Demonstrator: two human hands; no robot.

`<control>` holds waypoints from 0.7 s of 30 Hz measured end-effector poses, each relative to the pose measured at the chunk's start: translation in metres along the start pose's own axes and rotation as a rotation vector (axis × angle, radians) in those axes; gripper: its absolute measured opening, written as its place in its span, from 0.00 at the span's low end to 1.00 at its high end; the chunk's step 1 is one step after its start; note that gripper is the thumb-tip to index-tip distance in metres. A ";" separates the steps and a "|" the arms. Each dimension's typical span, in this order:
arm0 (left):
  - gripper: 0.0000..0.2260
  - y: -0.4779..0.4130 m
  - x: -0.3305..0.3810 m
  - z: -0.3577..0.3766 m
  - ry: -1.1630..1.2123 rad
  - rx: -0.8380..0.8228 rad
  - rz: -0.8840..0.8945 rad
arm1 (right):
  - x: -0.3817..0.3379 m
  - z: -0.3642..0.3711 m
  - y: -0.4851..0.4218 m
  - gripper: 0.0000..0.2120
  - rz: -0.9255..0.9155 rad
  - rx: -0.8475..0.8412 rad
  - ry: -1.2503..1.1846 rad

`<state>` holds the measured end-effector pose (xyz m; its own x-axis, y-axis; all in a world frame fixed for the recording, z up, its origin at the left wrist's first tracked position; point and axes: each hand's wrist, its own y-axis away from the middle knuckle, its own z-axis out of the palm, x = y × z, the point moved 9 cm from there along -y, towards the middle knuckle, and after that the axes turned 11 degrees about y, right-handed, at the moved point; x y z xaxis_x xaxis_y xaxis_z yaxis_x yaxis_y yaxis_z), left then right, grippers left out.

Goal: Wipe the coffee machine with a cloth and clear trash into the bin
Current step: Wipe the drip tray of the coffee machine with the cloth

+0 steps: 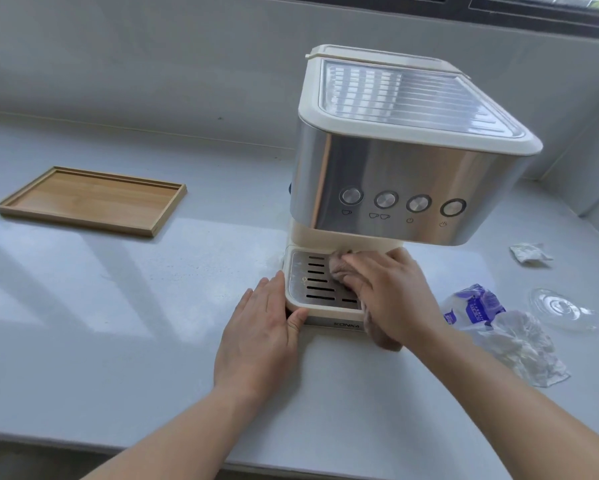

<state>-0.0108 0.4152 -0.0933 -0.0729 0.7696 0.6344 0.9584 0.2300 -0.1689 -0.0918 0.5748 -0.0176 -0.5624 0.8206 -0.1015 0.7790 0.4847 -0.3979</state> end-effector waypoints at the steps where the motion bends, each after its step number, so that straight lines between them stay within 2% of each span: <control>1: 0.30 0.000 0.001 -0.001 0.003 0.000 0.001 | 0.003 -0.001 -0.005 0.10 0.011 -0.008 0.034; 4: 0.30 0.002 0.001 -0.002 0.009 0.005 0.000 | -0.010 -0.016 -0.015 0.08 -0.063 0.018 -0.018; 8: 0.29 0.000 0.000 -0.002 0.008 0.010 -0.006 | -0.015 -0.031 -0.030 0.10 -0.109 0.091 -0.097; 9: 0.29 0.001 0.000 -0.001 0.006 0.004 -0.006 | -0.020 -0.028 -0.027 0.09 -0.172 0.075 -0.066; 11: 0.30 0.001 0.002 -0.001 0.000 -0.012 -0.002 | -0.026 -0.010 -0.007 0.14 -0.282 -0.012 0.027; 13: 0.31 0.001 0.002 -0.001 0.005 -0.013 -0.003 | -0.018 0.002 0.013 0.17 -0.257 -0.063 0.024; 17: 0.31 0.000 0.001 0.000 -0.009 -0.017 -0.001 | -0.011 0.008 0.016 0.16 -0.259 -0.083 -0.006; 21: 0.32 0.000 0.002 0.000 0.005 -0.013 -0.004 | -0.010 0.017 -0.016 0.16 -0.090 -0.129 -0.049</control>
<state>-0.0107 0.4163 -0.0921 -0.0750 0.7655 0.6390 0.9616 0.2251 -0.1567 -0.1034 0.5536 -0.0256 -0.6418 0.7579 -0.1168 0.7524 0.5929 -0.2871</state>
